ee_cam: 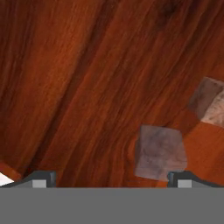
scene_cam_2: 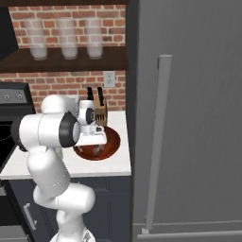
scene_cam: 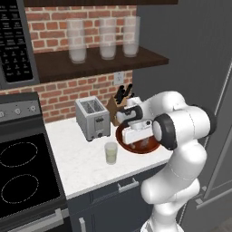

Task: Grab a lemon wedge from the fridge and one ice cube from the ice bowl, and put them in the glass of lemonade.

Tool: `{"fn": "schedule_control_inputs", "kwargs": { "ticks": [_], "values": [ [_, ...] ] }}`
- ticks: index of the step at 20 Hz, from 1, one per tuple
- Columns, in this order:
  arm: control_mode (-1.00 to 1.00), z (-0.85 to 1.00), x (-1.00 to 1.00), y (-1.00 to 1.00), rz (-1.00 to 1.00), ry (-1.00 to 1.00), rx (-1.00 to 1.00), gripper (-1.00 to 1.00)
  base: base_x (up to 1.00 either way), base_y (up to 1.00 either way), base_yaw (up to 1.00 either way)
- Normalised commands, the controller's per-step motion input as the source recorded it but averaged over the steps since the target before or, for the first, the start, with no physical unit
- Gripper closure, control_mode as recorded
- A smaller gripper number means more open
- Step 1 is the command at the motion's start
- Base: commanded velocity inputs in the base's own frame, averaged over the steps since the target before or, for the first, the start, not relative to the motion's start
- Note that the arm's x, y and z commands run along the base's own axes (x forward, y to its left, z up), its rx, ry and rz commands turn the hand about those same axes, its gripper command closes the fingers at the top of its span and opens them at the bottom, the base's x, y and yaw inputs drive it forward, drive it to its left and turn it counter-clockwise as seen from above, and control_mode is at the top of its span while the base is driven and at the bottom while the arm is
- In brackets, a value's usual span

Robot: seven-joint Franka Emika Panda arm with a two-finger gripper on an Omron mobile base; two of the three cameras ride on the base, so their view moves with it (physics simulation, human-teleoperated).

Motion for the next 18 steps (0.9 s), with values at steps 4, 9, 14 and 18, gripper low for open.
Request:
{"fn": "schedule_control_inputs", "kwargs": {
  "ticks": [4, 9, 14, 18],
  "values": [
    [-1.00, -0.05, -0.01, 0.00, 0.00, -0.01, 0.00, -1.00, 0.00, 0.00, 0.00],
    [-1.00, 0.21, 0.02, 0.00, -0.01, -0.01, 0.00, -1.00, 0.00, 0.00, 0.00],
    [-1.00, 0.11, -0.03, -0.02, -0.03, 0.00, 0.01, -1.00, 0.00, 0.00, 0.00],
    [-1.00, -0.31, -0.13, -0.07, -0.02, -0.03, 0.07, -1.00, 0.00, 0.00, 0.00]
  ]
}}
